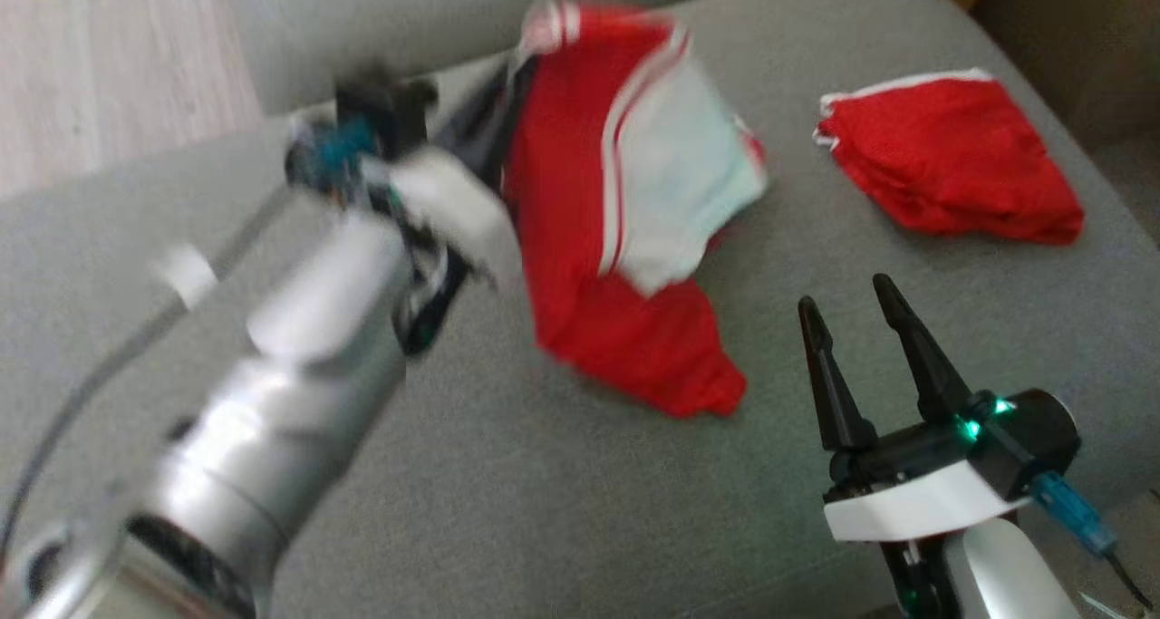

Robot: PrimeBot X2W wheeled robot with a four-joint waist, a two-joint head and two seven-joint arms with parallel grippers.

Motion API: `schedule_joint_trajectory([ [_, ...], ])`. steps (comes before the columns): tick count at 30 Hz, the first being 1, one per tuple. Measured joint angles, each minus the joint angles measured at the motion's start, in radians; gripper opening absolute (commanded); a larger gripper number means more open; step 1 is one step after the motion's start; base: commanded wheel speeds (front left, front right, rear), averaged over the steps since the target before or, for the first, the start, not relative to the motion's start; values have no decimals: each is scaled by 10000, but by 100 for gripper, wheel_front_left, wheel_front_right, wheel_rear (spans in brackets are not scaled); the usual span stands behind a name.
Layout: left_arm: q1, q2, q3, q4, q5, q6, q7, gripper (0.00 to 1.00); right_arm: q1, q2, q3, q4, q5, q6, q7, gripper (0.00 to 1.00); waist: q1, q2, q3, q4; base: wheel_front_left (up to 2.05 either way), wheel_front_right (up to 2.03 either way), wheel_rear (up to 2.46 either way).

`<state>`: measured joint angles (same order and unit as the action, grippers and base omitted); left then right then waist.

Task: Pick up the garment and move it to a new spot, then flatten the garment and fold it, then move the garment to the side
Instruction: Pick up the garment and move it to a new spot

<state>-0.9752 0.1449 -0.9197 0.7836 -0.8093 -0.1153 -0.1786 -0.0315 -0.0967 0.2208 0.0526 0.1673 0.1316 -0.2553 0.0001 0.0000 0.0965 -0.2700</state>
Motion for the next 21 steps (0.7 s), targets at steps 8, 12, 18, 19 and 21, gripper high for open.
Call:
schedule_joint_trajectory([
  [8, 1794, -282, -25, 840, 652, 911, -704, 31, -510, 211, -31, -35, 2, 0, 0, 100, 3, 0, 1308, 257, 0, 0, 0],
  [12, 2239, -596, 1218, -378, 1279, 1145, -723, 64, -522, 221, -144, 138, 2, 0, 0, 100, 1, 0, 1472, 738, 0, 0, 0],
  [18, 4129, -696, 2640, -1659, 2585, 1419, -736, 100, -351, 245, -207, 558, 90, 0, 0, 100, -2, 0, 775, 1289, 0, 0, 0],
  [19, 4509, -723, 2828, -1898, 2830, 1499, -734, 100, -231, 247, -297, 616, 92, 0, 0, 100, -2, 0, 580, 1375, 0, 0, 0],
  [21, 5258, -767, 3229, -2428, 3279, 1682, -736, 100, 116, 245, -464, 721, 107, 0, 0, 100, -2, 0, 152, 1558, 0, 0, 0],
])
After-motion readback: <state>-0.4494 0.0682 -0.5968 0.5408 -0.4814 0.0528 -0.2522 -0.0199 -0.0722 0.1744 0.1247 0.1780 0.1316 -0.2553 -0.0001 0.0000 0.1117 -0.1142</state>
